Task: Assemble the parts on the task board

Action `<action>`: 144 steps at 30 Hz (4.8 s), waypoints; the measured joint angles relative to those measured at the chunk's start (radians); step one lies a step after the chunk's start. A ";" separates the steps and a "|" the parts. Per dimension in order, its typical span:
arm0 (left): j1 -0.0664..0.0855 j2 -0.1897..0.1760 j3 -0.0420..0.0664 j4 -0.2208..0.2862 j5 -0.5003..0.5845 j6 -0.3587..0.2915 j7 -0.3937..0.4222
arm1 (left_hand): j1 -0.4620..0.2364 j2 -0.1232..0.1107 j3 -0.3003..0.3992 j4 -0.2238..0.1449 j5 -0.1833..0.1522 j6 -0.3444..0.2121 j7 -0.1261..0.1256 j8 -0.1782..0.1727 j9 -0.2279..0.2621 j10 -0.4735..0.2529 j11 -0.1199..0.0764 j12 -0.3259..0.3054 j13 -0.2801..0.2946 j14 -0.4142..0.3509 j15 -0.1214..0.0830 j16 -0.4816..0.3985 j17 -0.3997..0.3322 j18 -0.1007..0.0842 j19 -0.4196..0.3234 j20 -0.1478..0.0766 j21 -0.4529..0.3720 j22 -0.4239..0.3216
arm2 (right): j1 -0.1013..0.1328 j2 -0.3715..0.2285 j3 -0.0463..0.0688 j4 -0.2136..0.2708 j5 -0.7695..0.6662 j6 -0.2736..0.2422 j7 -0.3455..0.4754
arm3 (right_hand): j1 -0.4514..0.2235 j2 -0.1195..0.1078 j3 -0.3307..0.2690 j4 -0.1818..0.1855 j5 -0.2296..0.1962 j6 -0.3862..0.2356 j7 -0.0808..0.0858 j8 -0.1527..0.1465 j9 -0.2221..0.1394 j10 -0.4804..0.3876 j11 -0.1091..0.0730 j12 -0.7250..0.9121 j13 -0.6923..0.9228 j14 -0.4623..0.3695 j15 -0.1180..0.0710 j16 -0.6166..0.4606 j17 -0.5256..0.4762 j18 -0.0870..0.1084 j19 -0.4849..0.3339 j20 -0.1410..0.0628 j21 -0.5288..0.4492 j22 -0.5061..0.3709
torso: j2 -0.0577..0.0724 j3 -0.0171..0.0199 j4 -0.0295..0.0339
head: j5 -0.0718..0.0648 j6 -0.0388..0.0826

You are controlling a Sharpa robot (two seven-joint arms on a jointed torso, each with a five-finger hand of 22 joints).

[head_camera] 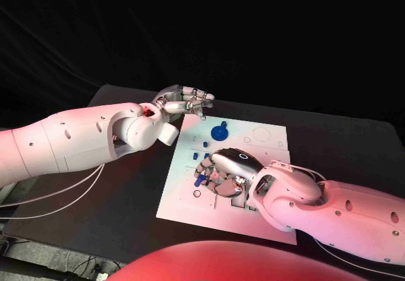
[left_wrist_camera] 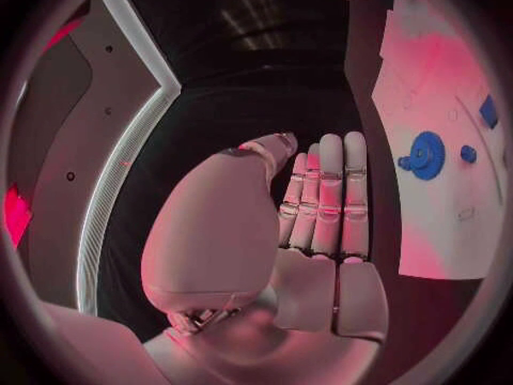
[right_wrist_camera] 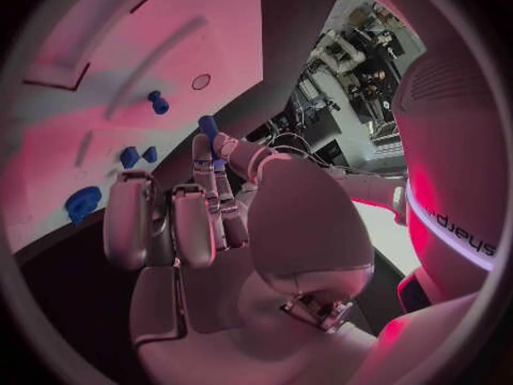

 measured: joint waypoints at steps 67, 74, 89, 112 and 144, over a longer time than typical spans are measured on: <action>0.000 -0.007 0.000 0.001 0.009 0.003 -0.001 | -0.013 0.005 0.000 0.000 0.000 0.000 0.000 0.000 0.000 -0.007 0.000 0.011 0.000 0.000 0.000 0.000 -0.001 0.000 0.000 0.000 -0.004 -0.002 | -0.048 -0.018 -0.002 0.007 -0.131 -0.034 -0.048 | -0.110 -0.121 -0.124 0.036 0.093 -0.202 0.019 -0.090 -0.002 -0.052 0.012 -0.031 0.006 -0.004 0.004 -0.004 -0.027 0.000 -0.015 0.015 -0.053 0.000 | -0.001 0.0014 -0.0007 | 0.007 -0.006; 0.000 -0.008 0.000 -0.002 0.023 0.003 -0.001 | -0.013 0.005 0.000 0.000 0.000 0.000 0.000 0.000 0.000 -0.007 0.000 0.011 0.000 0.000 0.000 0.000 -0.001 0.000 0.000 0.000 -0.004 -0.002 | 0.008 -0.132 0.010 0.073 -0.062 -0.148 -0.027 | -0.091 -0.108 -0.130 0.042 0.093 -0.168 0.021 -0.079 0.000 -0.047 0.017 -0.004 0.017 -0.004 0.004 -0.004 -0.029 0.000 -0.015 0.015 -0.048 0.000 | -0.002 0.0017 -0.0014 | -0.005 -0.003; 0.000 -0.015 -0.003 -0.004 0.036 0.002 -0.002 | -0.013 0.005 0.000 0.000 0.000 0.000 0.000 0.000 0.000 -0.007 0.000 0.011 0.000 0.000 0.000 0.000 -0.001 0.000 0.000 0.000 -0.008 -0.003 | 0.070 -0.433 -0.001 0.143 0.388 -0.081 -0.025 | -0.073 -0.088 -0.204 0.085 0.109 -0.059 -0.016 0.042 0.065 0.031 -0.037 0.480 0.472 -0.001 -0.035 0.043 0.053 -0.016 0.016 -0.021 0.120 0.000 | -0.008 0.0026 -0.0128 | -0.065 0.006; 0.000 -0.018 -0.003 0.003 0.040 0.001 -0.001 | -0.013 0.005 0.000 0.000 0.000 0.000 0.000 0.000 0.000 -0.007 0.000 0.011 0.001 0.000 0.000 0.000 -0.001 0.000 0.000 0.000 -0.008 -0.003 | -0.037 -0.511 -0.022 0.197 0.291 -0.001 -0.271 | -0.169 -0.114 -0.419 0.310 0.147 -0.115 -0.032 0.133 0.204 0.041 -0.044 0.760 0.840 0.000 -0.036 0.066 0.095 -0.031 0.016 -0.023 0.174 0.000 | -0.016 0.0010 -0.0292 | -0.122 -0.002; 0.000 -0.027 -0.003 0.007 0.040 0.002 -0.001 | -0.017 0.009 0.000 0.000 0.000 -0.003 -0.004 0.000 0.001 -0.011 0.004 0.015 0.001 0.000 0.000 0.000 -0.001 0.000 0.000 0.000 -0.008 -0.004 | -0.076 -0.391 -0.017 0.132 0.179 -0.016 -0.354 | -0.143 -0.088 -0.458 0.323 0.150 -0.113 -0.034 0.159 0.229 0.064 -0.048 0.807 0.900 -0.002 -0.038 0.066 0.085 -0.031 0.014 -0.027 0.174 0.000 | -0.016 0.0001 -0.0311 | -0.108 -0.007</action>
